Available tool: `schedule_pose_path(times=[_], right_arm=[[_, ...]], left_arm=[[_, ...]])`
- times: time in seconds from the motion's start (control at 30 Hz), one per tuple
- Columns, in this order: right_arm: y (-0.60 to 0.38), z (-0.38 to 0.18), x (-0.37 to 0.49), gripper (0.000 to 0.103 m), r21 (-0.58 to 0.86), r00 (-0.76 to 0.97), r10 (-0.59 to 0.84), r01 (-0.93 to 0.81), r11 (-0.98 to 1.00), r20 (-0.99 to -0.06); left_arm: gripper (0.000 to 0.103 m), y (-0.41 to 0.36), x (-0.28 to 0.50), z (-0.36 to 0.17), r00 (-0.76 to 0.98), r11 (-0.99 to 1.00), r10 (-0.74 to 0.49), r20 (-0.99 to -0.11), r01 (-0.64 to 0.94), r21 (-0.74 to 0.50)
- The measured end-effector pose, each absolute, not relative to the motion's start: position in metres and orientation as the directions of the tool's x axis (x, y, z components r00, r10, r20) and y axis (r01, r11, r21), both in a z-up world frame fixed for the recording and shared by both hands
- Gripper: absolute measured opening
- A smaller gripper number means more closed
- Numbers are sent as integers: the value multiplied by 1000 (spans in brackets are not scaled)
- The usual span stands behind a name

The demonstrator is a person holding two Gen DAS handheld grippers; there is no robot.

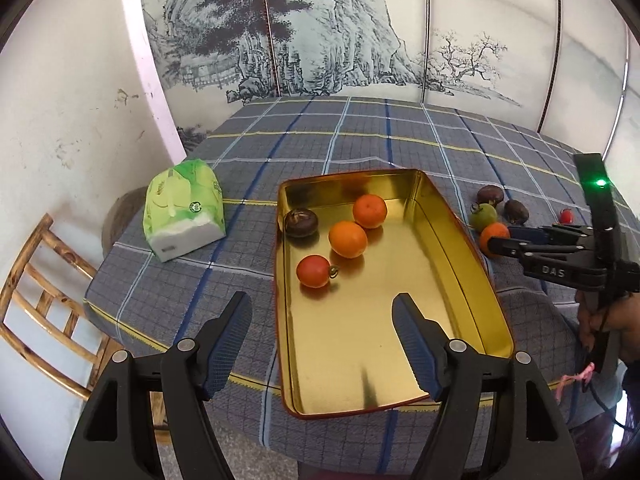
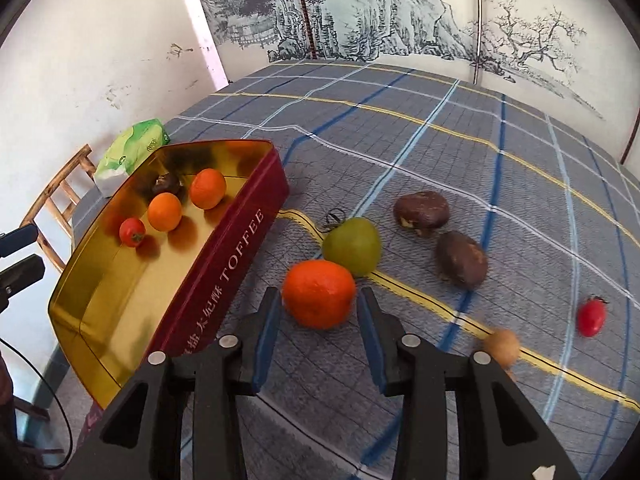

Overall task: Organize fruits
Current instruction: 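Grasp another tangerine beside the green fruit with the right gripper and lift, then grasp the second dark brown fruit with the left gripper while the right gripper holds the tangerine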

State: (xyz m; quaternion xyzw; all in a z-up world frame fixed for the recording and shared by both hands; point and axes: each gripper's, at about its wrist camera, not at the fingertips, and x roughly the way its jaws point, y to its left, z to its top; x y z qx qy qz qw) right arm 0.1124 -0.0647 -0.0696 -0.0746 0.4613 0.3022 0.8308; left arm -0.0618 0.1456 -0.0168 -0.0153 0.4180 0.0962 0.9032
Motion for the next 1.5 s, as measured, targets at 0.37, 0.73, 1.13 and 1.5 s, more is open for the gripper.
schedule_pose_path(times=[0.37,0.73,1.13,1.5], right_arm=[[-138,-44,92,35,169,500,445,-503,847,-744],[-328,-67,62,36,-56,644,13,-87,995,-765],[-338,-84,63,36,20,661,65,-76,997,-747],[-333,-86,63,36,14,647,74,-98,995,-759]], left_arm=[[73,94,-47,4,667,996,64,-743,6,91],[78,12,41,-2,543,931,-230,-808,364,-21],[69,-9,141,-60,341,867,-237,-910,497,-39],[64,-14,158,-92,276,869,-199,-941,494,-39]])
